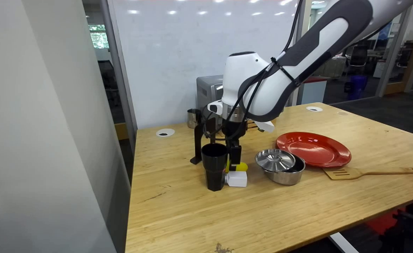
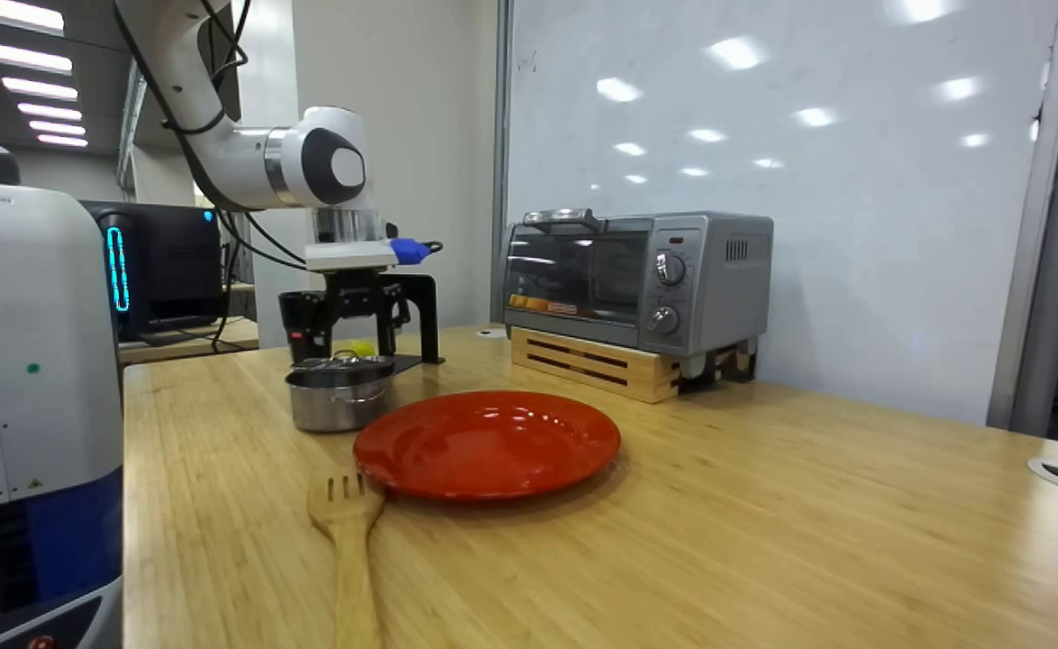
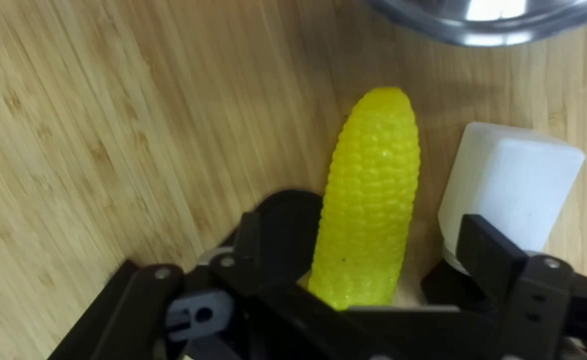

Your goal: Put the corn on the red plate

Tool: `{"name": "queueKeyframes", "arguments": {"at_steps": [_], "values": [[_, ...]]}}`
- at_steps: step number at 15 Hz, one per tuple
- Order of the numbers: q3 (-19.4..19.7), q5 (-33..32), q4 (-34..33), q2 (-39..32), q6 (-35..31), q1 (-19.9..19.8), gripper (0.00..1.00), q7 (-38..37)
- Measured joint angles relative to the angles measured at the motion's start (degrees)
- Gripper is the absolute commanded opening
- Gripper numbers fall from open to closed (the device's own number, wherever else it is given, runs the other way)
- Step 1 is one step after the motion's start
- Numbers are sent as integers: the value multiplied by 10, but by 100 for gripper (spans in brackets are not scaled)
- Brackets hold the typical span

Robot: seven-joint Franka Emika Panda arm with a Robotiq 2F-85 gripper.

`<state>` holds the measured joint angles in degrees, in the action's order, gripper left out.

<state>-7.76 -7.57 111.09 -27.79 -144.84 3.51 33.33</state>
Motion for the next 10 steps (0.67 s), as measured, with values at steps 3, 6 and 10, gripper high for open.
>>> {"name": "queueKeyframes", "arguments": {"at_steps": [3,6,10], "values": [[0,-1,0,0,-2,-1,100,0],[0,-8,0,0,-7,-1,100,0],[0,-10,0,0,-9,-3,100,0]]}}
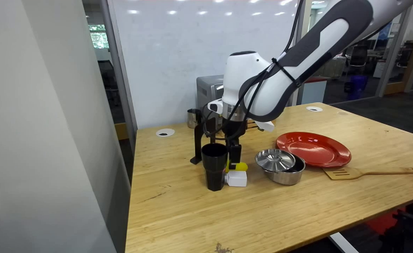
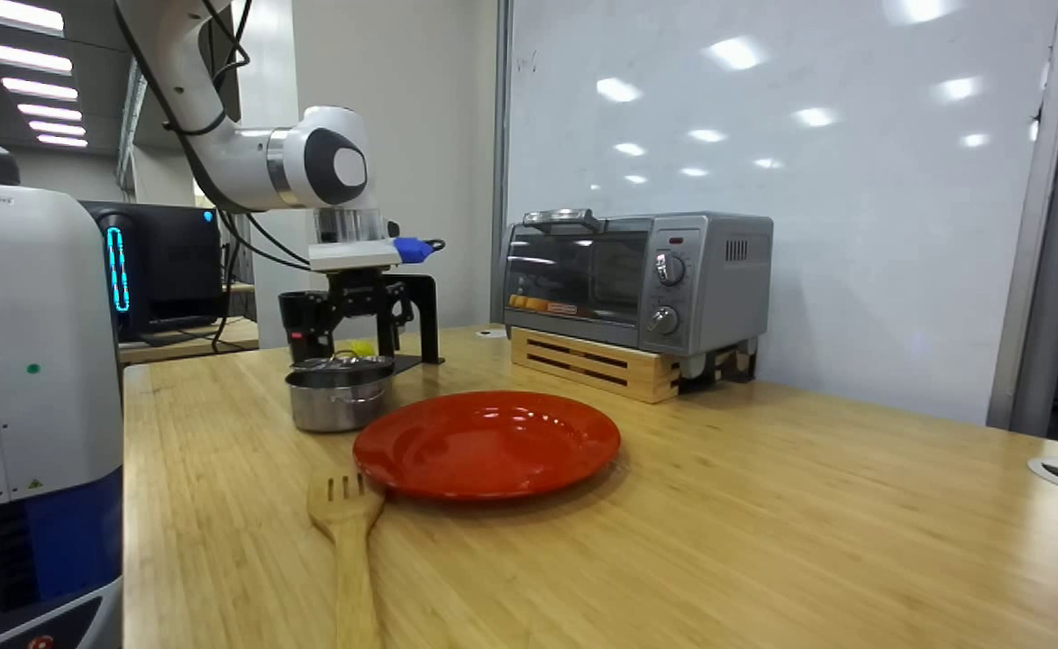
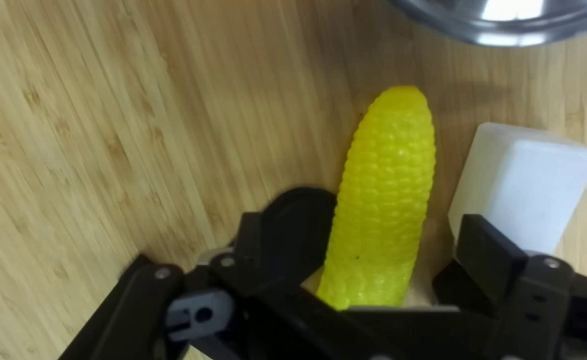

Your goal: Put the corn on the red plate

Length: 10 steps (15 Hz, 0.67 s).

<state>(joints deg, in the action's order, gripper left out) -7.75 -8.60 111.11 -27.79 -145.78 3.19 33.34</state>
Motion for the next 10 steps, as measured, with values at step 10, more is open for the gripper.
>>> {"name": "queueKeyframes", "arguments": {"at_steps": [10], "values": [[0,-6,0,-8,-15,-5,100,5]]}}
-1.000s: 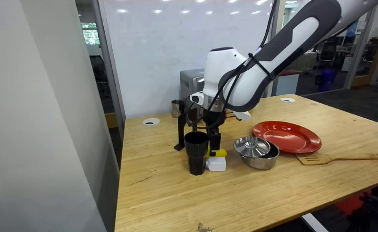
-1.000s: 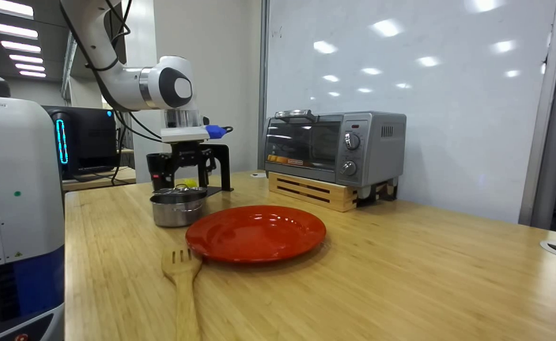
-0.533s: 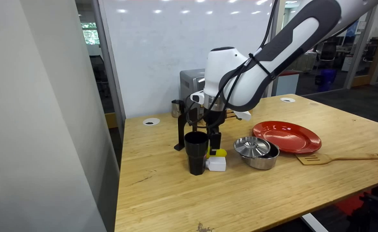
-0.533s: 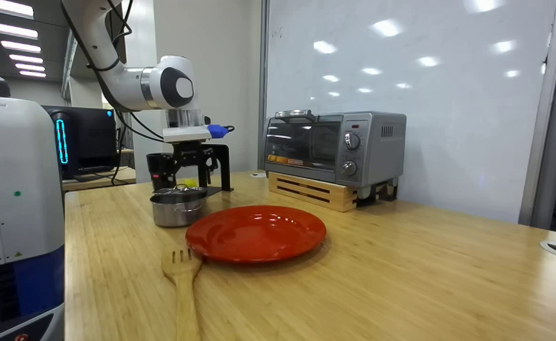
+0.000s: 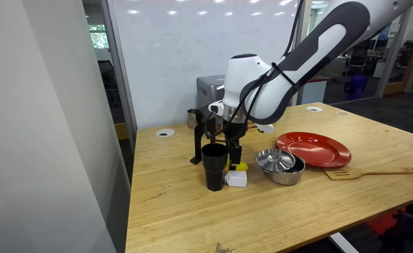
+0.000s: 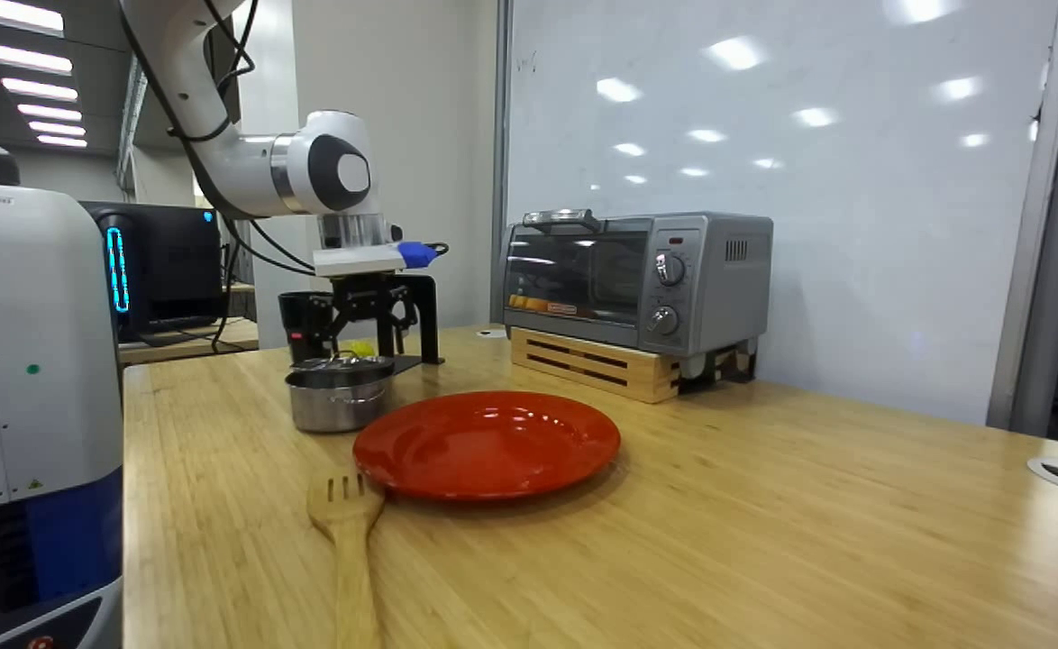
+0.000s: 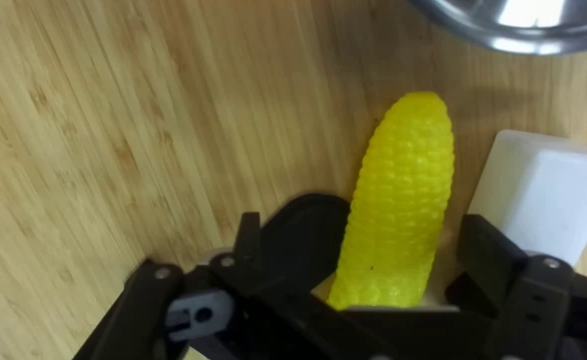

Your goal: Put the corn on the red plate

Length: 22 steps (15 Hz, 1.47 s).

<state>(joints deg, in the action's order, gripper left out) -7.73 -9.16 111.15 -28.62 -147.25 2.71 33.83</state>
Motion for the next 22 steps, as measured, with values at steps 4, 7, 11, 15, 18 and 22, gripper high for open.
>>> {"name": "queueKeyframes", "arguments": {"at_steps": [4,7,11,15,18,22], "values": [[-1,0,0,-19,-23,0,74,0],[-1,0,0,-25,-36,0,52,0],[-5,-1,1,-24,-38,1,24,0],[-8,-1,1,-18,-38,2,15,0],[-9,-1,8,6,-31,0,15,0],[-11,14,41,92,29,-6,15,1]]}}
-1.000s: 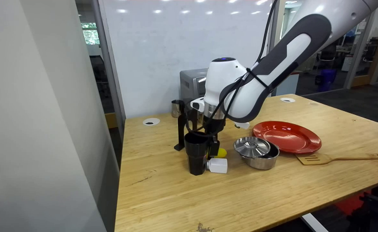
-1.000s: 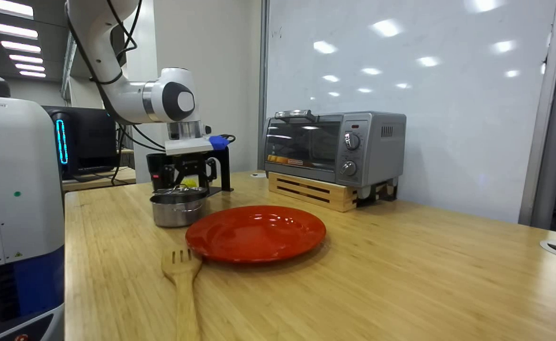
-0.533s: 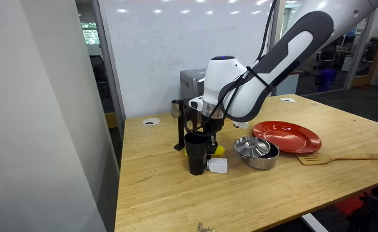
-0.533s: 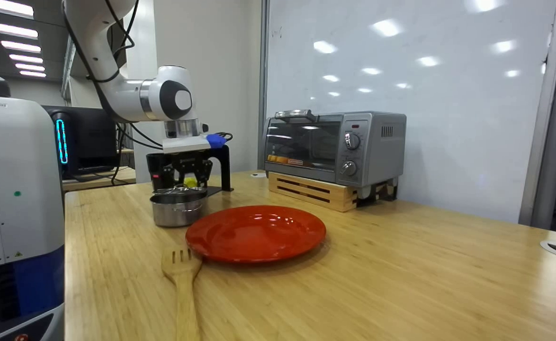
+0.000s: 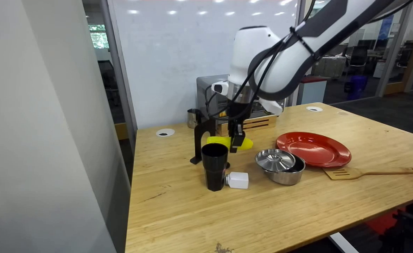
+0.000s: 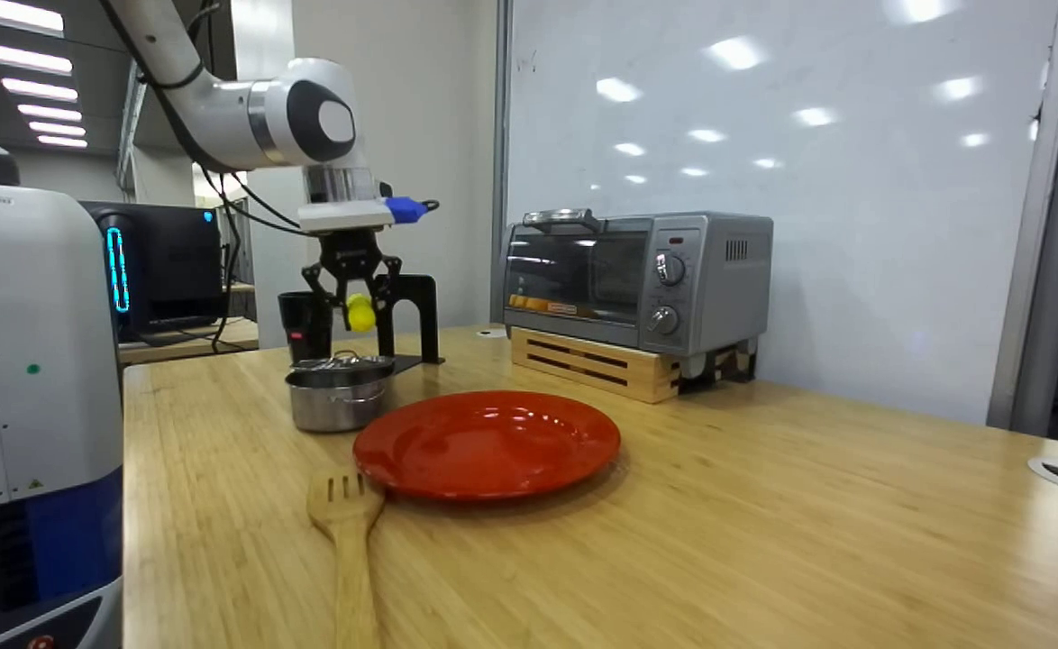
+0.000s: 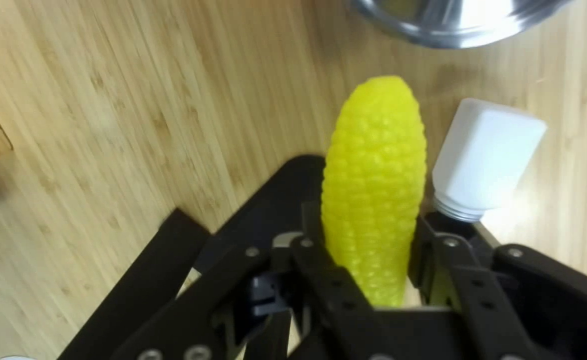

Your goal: Put the corn on the red plate

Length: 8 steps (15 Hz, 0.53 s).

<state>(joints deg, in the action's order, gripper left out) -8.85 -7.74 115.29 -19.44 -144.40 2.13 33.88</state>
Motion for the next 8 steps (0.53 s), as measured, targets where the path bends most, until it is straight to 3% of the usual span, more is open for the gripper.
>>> {"name": "queueKeyframes", "arguments": {"at_steps": [4,8], "values": [[-4,74,42,110,103,-13,15,25],[43,106,96,215,154,-24,15,6]]}}
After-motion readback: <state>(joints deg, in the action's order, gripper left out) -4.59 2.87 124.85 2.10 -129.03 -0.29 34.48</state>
